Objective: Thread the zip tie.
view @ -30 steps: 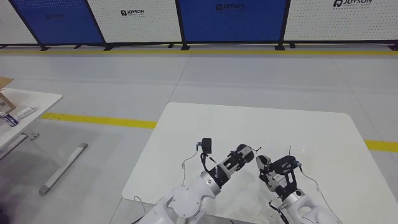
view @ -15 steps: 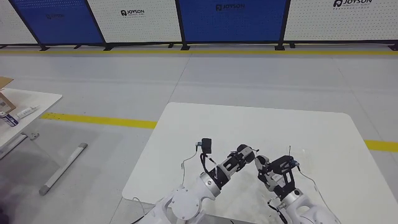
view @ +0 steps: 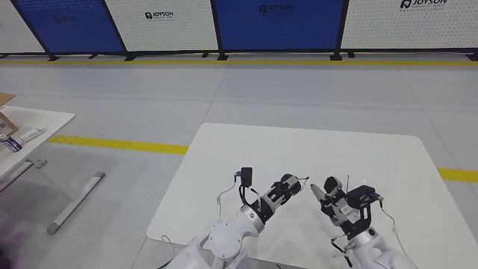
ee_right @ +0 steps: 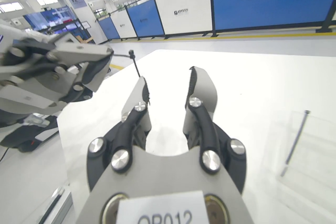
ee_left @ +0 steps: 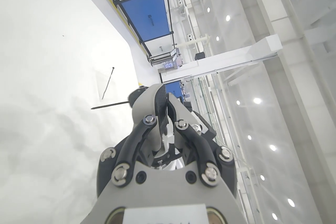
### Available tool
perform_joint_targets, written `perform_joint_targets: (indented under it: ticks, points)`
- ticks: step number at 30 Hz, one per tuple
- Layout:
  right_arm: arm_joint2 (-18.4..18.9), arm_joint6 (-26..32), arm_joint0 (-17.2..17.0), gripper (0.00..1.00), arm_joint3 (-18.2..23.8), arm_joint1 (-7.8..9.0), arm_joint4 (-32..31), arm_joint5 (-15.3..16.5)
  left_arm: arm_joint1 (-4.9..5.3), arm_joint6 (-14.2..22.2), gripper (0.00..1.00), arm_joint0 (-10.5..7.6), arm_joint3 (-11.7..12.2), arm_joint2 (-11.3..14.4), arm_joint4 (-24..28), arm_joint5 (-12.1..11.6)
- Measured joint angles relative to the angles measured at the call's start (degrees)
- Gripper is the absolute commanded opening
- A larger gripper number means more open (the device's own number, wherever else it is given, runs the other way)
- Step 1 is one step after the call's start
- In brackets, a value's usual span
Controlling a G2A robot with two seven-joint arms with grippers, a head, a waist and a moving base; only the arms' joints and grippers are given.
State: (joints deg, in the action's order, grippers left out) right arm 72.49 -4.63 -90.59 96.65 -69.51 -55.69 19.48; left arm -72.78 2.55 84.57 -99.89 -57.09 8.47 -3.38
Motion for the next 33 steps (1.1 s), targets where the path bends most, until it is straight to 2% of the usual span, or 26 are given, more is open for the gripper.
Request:
perform_joint_targets:
  ticks: [4, 8, 11, 14, 18, 28, 33]
  points:
    - [6.02, -3.46, -4.22, 1.0, 3.94, 0.95, 2.74, 0.0, -0.08, -1.35, 0.0, -0.31, 1.4, -0.99, 1.3, 0.63]
    - [12.67, -8.64, -8.67, 1.0, 6.7, 1.56, 8.14, 0.0, -0.27, -3.41, 0.0, -1.05, 3.18, -1.55, 1.59, 1.91]
    - [16.45, -11.11, -10.6, 1.0, 7.21, 1.95, 12.98, 0.0, -0.53, -5.8, 0.0, -1.61, 4.81, -1.53, 1.27, 2.54]
    - [19.21, -13.22, -12.07, 1.0, 7.28, 2.32, 17.08, 0.0, -0.88, -7.56, 0.0, -1.93, 6.48, -1.53, 3.36, 2.48]
    - [20.27, -13.57, -12.68, 1.0, 7.19, 2.56, 19.22, 0.0, -1.33, -10.68, 0.0, -2.25, 8.37, -1.91, 6.1, 1.59]
    - [20.22, -13.54, -12.64, 1.0, 7.19, 2.55, 19.11, 0.0, -1.32, -10.63, 0.0, -2.25, 8.35, -1.91, 6.01, 1.62]
    - [20.22, -13.54, -12.64, 1.0, 7.2, 2.55, 19.11, 0.0, -1.87, -16.0, 0.0, -3.12, 9.82, -2.3, 6.55, 3.66]
